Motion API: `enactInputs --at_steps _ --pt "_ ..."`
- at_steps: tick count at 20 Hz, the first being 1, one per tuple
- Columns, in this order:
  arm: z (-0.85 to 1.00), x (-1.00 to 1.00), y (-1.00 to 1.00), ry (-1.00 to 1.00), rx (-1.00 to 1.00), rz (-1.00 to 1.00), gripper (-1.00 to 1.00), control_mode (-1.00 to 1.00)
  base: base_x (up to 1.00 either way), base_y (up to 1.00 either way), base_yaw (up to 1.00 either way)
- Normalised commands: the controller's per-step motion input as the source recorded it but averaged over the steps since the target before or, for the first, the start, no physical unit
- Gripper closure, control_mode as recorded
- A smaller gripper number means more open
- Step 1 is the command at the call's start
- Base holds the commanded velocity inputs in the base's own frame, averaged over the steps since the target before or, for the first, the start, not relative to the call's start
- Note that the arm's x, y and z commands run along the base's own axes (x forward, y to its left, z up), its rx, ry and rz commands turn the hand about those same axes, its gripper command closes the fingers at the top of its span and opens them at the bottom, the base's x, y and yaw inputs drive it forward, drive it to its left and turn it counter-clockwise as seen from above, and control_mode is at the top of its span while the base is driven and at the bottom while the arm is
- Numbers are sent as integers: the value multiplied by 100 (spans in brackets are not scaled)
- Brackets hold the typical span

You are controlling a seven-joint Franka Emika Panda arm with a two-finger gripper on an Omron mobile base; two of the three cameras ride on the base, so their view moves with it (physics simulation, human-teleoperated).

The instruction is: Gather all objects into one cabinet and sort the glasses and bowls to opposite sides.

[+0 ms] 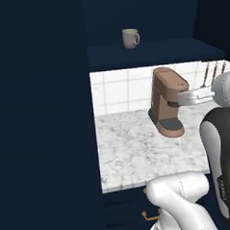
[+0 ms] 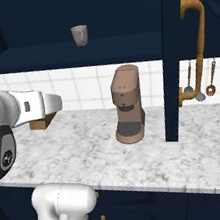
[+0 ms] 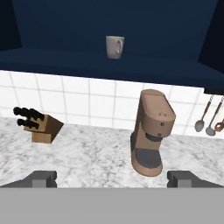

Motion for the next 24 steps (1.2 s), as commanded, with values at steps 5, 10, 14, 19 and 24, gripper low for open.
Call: enactInputs --at_steps 5,10,14,19,24 --pt "0 0 0 0 -1 0 -100 -100 5 1 0" --pt "65 -8 0 -8 -19 0 -100 -100 0 0 0" --pt "98 22 0 -10 -11 0 -100 -100 0 0 0" --pt "47 70 -14 1 8 -9 -100 -100 0 0 0" --pt "0 98 -6 8 13 -4 -100 -100 0 0 0"
